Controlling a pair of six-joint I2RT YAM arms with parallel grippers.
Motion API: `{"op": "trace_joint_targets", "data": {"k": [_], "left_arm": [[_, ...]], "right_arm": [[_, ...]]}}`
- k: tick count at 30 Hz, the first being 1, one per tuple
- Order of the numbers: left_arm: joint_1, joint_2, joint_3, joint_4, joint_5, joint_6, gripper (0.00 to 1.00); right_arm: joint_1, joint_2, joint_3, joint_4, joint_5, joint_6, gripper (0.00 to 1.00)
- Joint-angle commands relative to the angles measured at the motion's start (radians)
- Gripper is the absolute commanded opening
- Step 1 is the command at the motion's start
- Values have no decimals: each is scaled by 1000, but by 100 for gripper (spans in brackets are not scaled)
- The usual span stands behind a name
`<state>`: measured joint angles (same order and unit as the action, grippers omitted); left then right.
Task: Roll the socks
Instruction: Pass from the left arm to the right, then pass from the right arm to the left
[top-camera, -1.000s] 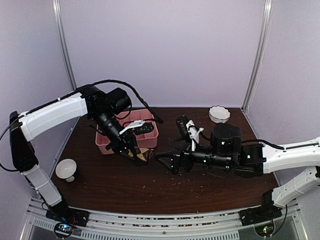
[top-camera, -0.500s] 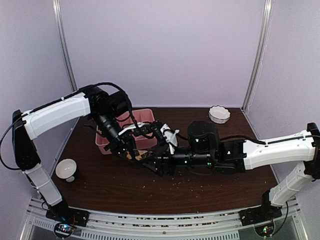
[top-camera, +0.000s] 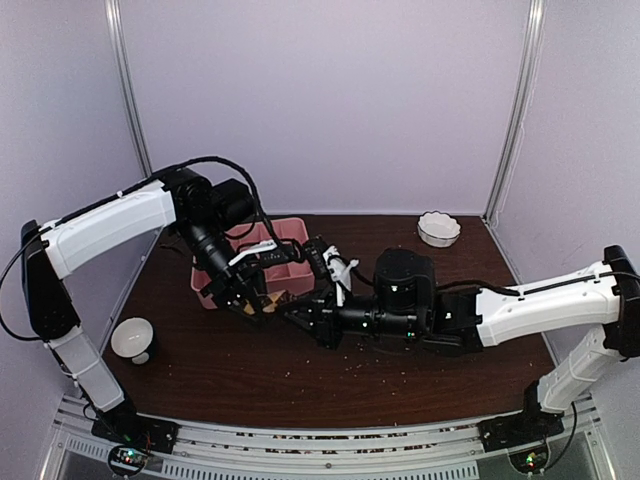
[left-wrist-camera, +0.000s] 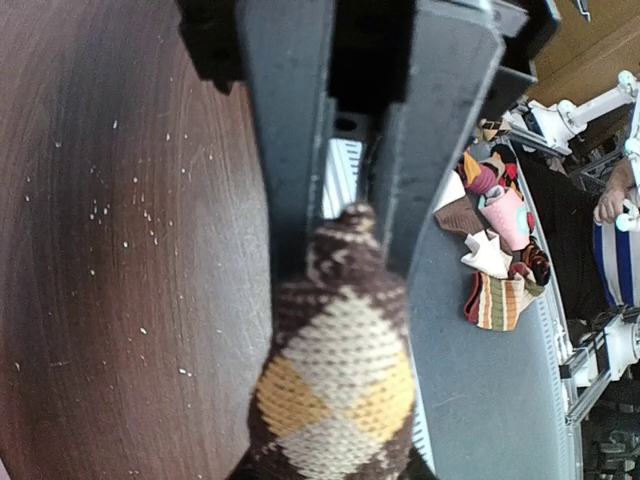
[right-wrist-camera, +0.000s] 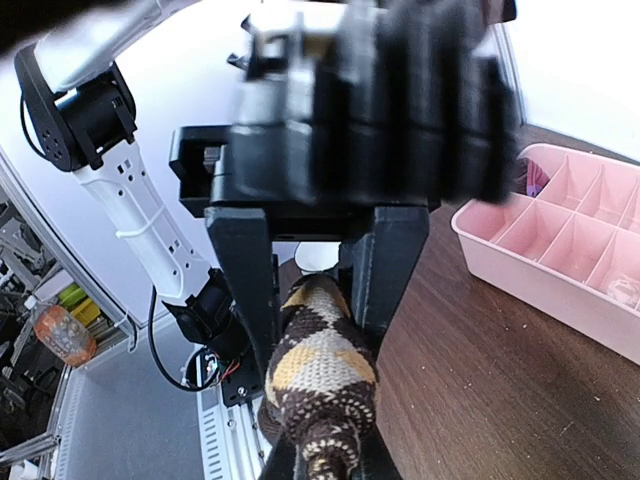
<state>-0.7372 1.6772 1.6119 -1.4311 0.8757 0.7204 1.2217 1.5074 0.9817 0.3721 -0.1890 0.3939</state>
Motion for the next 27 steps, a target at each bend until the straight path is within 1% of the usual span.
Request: {"op": "trace_joint_targets", "data": {"k": [1,6,9,14,15,17,21,22,23,24,25,26,27], "left_arm": [[16,-43,36,-34,110,62,30],[67,-44,34,-71,221,85,33],[89,-43,50,-85,271,86,40],[110,-38,85,-140,341,125,40],[115,-40,83,-134,345,118,38],[125,-46,75,-103,342,94,32],[156,-57,43,-14,331,4,3],[164,-59,37,5,323,-24,0],[173,-61,32,11,323,-27,0],[183,-62,25,12,324,-26,0],[191,-61,21,14,315,-28,0],[203,-62,17,18,301,-31,0],[216,-61,14,17,286,-27,0]], "right_arm": [[-1,-4,-58,134,99,43,0],[6,-40,-131,260,192,39,0],[14,-32,-122,282,225,26,0],[28,9,-105,344,267,37,0],[28,16,-103,358,269,43,0],[30,39,-93,371,258,51,0],[39,80,-52,376,234,58,0],[40,91,-44,376,226,59,0],[41,101,-34,371,219,62,0],[42,110,-25,365,214,67,3],[42,117,-19,357,211,70,13],[42,120,-20,355,215,72,26],[42,119,-27,352,222,75,42]]}}
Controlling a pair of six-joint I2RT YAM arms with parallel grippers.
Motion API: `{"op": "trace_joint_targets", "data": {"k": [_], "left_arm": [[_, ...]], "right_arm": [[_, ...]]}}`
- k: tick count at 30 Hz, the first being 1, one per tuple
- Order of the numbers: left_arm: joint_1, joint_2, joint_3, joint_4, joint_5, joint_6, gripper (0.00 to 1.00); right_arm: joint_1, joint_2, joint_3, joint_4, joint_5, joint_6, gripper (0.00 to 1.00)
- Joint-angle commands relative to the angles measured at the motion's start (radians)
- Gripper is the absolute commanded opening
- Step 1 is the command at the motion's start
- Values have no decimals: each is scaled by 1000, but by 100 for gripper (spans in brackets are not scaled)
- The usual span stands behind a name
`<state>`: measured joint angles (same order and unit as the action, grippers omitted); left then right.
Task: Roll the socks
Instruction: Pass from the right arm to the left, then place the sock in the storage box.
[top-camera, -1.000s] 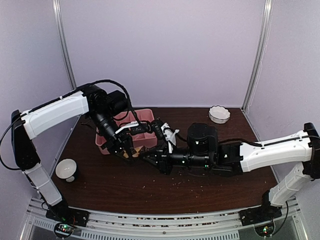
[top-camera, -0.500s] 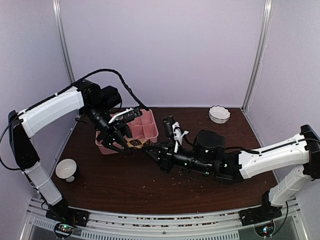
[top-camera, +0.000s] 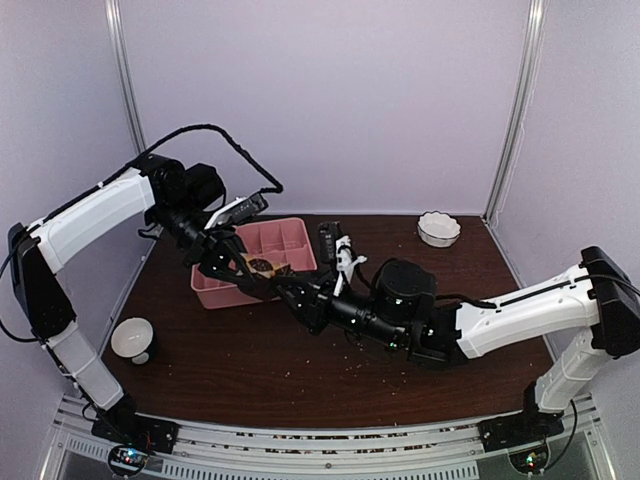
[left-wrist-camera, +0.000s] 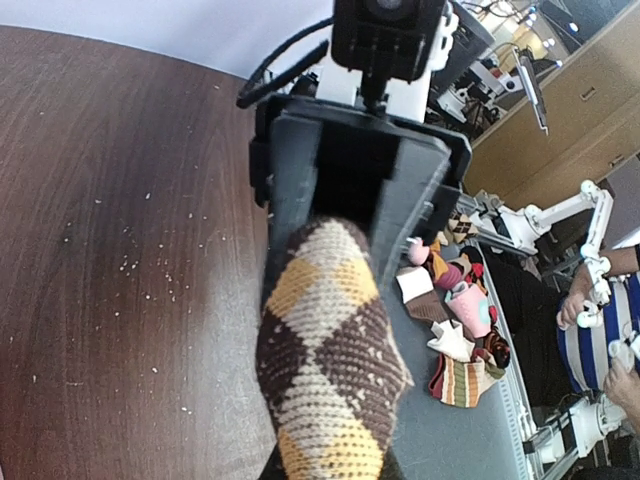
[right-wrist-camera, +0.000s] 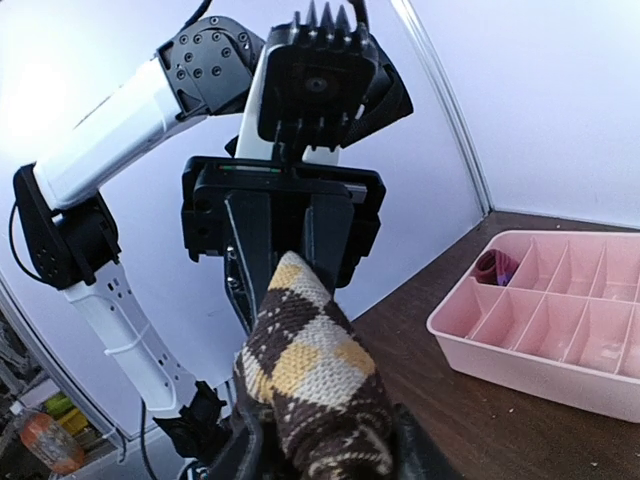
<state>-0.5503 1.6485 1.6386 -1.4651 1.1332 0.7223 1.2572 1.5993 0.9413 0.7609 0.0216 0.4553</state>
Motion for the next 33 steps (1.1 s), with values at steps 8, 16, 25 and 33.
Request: {"op": "trace_joint_targets", "data": {"k": [8,16,25,33], "left_arm": [[239,-29,-64,265,-682,-221,0],[391,-97,-176,400,-922,-365,0],[391,34,-160,376,-1029,-520,0],[388,138,-112,365,-986,-615,0]], "right_arm": [[-1,-98,-34,-298,203,-23,100],[-1,-235,-103,-458,441,140,100],[15,-236,-69,-607,517,107,100],[39,-243,-92,-639,554,131,100]]}}
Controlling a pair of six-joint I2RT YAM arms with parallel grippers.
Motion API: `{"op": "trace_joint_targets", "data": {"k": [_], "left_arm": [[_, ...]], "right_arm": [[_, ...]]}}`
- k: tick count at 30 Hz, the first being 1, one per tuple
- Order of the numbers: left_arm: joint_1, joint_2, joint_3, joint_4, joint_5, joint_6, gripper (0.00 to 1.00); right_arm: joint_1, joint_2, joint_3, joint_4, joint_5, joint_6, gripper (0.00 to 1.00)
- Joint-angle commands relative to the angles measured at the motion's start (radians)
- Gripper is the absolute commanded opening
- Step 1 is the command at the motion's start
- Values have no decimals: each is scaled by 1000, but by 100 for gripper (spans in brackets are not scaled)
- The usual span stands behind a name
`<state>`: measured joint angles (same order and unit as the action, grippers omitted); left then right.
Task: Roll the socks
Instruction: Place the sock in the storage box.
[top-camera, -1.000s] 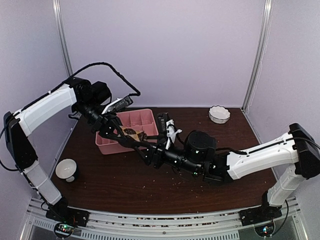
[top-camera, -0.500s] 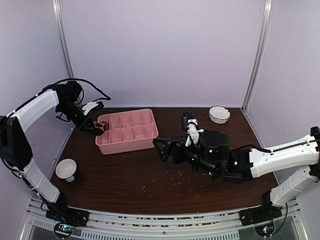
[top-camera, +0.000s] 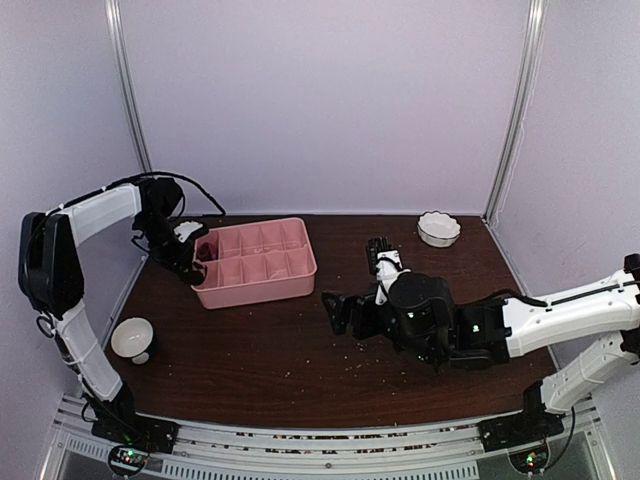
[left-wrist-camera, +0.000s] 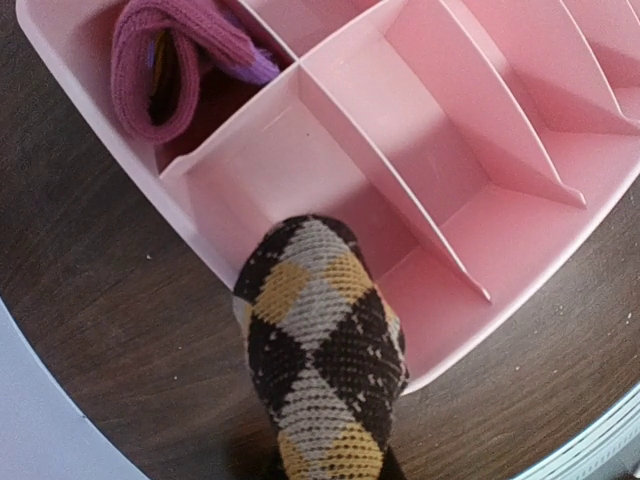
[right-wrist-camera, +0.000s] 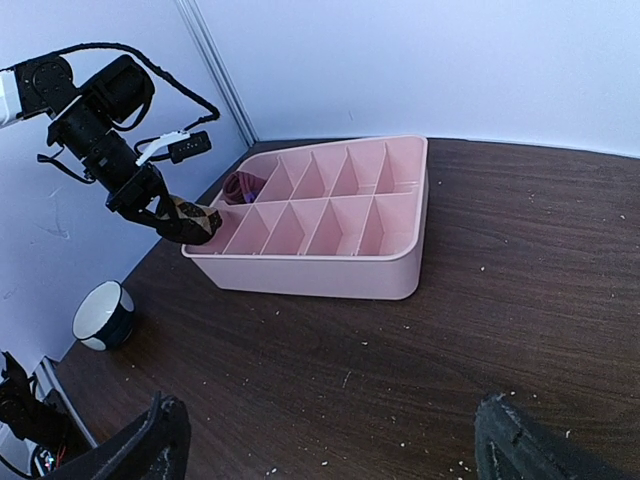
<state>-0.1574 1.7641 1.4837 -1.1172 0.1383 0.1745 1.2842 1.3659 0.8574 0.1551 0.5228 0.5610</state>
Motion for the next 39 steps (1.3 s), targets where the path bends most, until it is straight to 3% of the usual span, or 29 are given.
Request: {"op": "trace_joint_targets", "data": {"k": [1,25,27,28,30,39], "left_arm": [[-4,28,47,19,14,-74,0],[-70,162,116,13,-97,-98,1],[-73,153,127,9,-88,-98,20],[-76,146,131,8,-85,-97,36],[-82,131,145,4,-84,-95,96],[-83,88,216,-39,-45,-61,98]], "right_arm": [[14,-8,-11,-34,51,29,99],[18,43,-5,-75,34,103,99],[17,42,-4,-77,33,101,99],[18,40,-4,-76,30,99,99],[18,38,-4,-79,28,98,100],[17,21,-3,-97,31,90,100]]}}
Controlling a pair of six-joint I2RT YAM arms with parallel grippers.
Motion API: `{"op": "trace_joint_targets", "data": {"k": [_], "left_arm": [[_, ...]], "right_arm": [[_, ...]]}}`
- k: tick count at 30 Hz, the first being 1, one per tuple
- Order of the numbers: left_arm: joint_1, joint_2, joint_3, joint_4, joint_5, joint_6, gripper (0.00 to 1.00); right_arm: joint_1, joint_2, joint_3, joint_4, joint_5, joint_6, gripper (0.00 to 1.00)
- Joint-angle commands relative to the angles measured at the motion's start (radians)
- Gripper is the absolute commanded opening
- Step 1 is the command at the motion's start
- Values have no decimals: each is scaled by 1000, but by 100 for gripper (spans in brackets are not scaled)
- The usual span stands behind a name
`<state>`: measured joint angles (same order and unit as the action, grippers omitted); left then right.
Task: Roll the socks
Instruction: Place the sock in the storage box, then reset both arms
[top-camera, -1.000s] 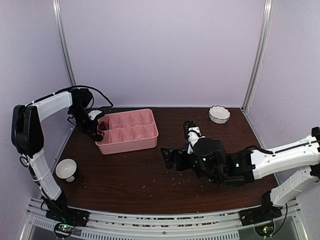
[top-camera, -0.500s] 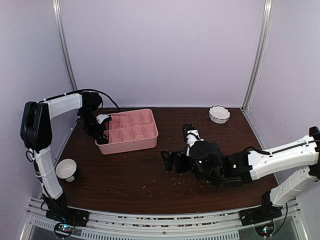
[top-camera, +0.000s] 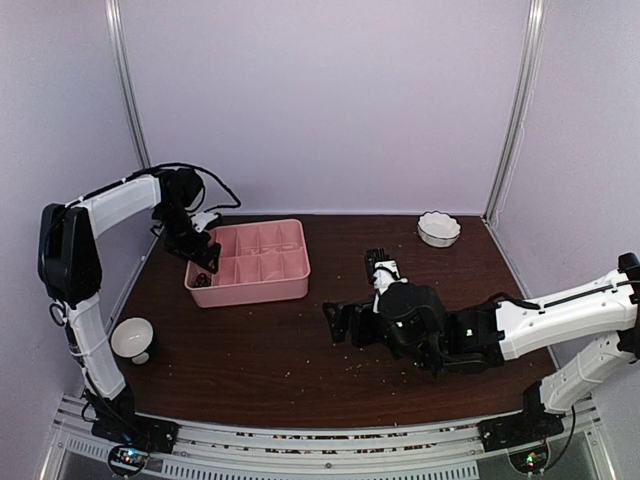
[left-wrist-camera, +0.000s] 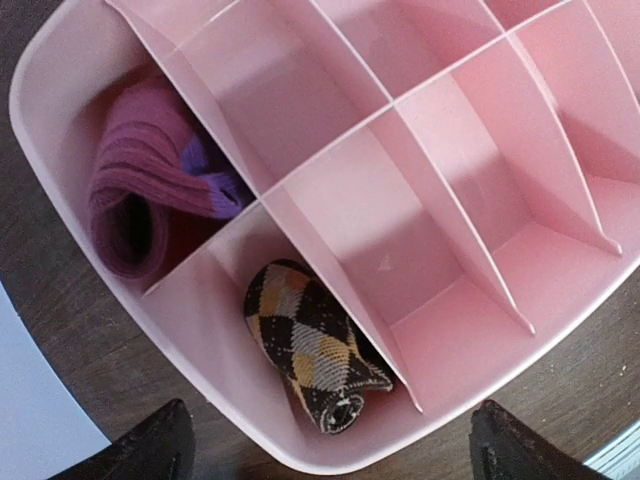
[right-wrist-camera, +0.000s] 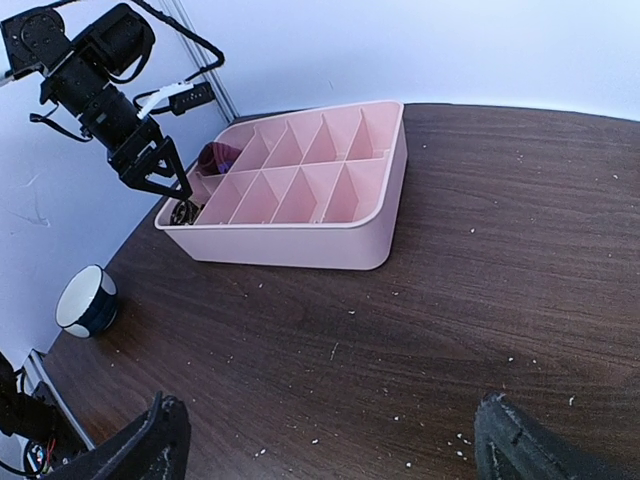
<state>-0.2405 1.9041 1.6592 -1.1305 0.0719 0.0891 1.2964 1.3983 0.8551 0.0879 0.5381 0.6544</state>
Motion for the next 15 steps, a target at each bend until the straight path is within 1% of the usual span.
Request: {"op": "trace_joint_targets", "data": {"k": [1,3,6,9,10,12,13,15], "left_arm": [[0,-58,38,-26,32,33,98],[1,-70,39,-28,63,49,98],[0,-109,35,-19,149,71,98],[1,-199,-26,67,194,75,98],[-1,-246,-60,118,187,76,98],[-5,-363,-188,258,119,80,98],[-6,-457,-252,367,86,97,98],[-7,-590,-387,532,61,142,98]], "right_arm": [[6,-16,0,-36,21,-4,100],[6,-28,-4,-44,28,-7,99],[3,-53,-18,-61,49,-19,100],[-9,-85,-44,-102,61,-40,100],[-19,-100,-56,-119,69,-39,100],[-46,-137,-87,-162,80,-24,99],[-63,-171,-104,-182,84,-21,100],[-95,-238,-138,-238,113,-21,100]]}}
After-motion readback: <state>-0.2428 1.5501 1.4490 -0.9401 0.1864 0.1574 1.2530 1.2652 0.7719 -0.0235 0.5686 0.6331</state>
